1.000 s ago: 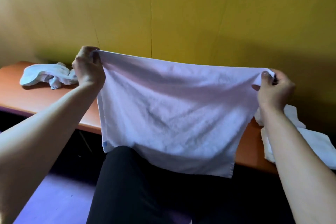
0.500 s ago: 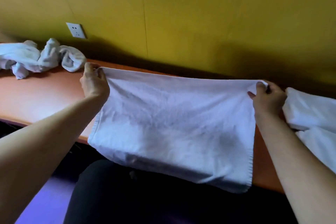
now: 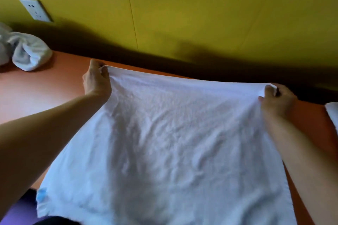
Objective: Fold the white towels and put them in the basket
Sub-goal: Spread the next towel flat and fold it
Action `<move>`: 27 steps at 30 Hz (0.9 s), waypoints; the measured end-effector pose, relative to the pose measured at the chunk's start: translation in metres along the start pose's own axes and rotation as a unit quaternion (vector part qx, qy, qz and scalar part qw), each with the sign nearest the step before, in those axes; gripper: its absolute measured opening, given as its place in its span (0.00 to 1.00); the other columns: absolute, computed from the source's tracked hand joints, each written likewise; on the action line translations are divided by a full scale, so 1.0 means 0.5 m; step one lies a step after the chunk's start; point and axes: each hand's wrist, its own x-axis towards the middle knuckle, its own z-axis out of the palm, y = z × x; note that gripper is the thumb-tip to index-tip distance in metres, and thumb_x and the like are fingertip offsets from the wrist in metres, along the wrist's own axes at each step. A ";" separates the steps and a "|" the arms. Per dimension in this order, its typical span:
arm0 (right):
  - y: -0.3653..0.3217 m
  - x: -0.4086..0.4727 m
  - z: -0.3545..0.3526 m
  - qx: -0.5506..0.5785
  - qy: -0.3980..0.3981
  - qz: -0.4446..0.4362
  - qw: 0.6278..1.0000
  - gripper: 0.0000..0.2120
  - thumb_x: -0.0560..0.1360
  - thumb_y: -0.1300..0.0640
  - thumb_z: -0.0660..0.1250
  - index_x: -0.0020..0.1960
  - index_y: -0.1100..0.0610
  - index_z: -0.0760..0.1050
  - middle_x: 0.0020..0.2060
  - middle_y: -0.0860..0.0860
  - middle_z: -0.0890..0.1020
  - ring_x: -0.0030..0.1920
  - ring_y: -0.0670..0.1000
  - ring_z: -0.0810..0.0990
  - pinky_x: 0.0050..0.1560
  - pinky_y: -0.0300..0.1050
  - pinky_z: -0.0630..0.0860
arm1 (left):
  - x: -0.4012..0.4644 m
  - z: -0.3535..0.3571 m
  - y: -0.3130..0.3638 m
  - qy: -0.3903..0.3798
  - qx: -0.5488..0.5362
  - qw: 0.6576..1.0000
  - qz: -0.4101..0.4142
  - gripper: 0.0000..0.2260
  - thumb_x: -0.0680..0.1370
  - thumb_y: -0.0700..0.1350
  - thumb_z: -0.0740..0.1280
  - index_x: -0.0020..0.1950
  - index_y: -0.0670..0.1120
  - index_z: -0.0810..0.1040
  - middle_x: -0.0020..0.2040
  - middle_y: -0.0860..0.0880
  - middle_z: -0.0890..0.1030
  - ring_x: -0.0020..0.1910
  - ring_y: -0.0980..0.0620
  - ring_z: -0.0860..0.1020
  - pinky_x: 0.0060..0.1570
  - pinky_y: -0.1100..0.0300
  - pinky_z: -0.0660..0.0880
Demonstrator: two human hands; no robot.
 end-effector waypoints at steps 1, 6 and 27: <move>0.013 0.016 0.002 -0.021 -0.003 -0.003 1.000 0.11 0.77 0.57 0.65 0.56 0.60 0.80 0.43 0.52 0.77 0.35 0.39 0.78 0.49 0.57 0.82 | 0.006 0.017 0.003 0.000 -0.003 1.000 0.001 0.09 0.83 0.45 0.60 0.60 0.45 0.76 0.57 0.38 0.80 0.58 0.36 0.74 0.53 0.49 0.69; 0.037 0.052 0.002 -0.095 -0.003 -0.038 0.995 0.16 0.75 0.53 0.63 0.57 0.62 0.79 0.46 0.59 0.78 0.46 0.55 0.77 0.56 0.61 0.79 | 0.020 0.066 0.016 -0.033 -0.034 0.999 0.004 0.15 0.82 0.43 0.65 0.69 0.47 0.74 0.67 0.39 0.69 0.59 0.45 0.73 0.57 0.61 0.65; 0.030 -0.079 -0.056 -0.390 -0.258 -0.240 0.851 0.23 0.83 0.51 0.59 0.76 0.55 0.67 0.76 0.55 0.68 0.76 0.55 0.64 0.76 0.53 0.59 | -0.189 0.013 -0.008 -0.255 0.269 0.917 0.150 0.27 0.83 0.62 0.49 0.82 0.59 0.50 0.83 0.47 0.49 0.81 0.41 0.47 0.78 0.41 0.42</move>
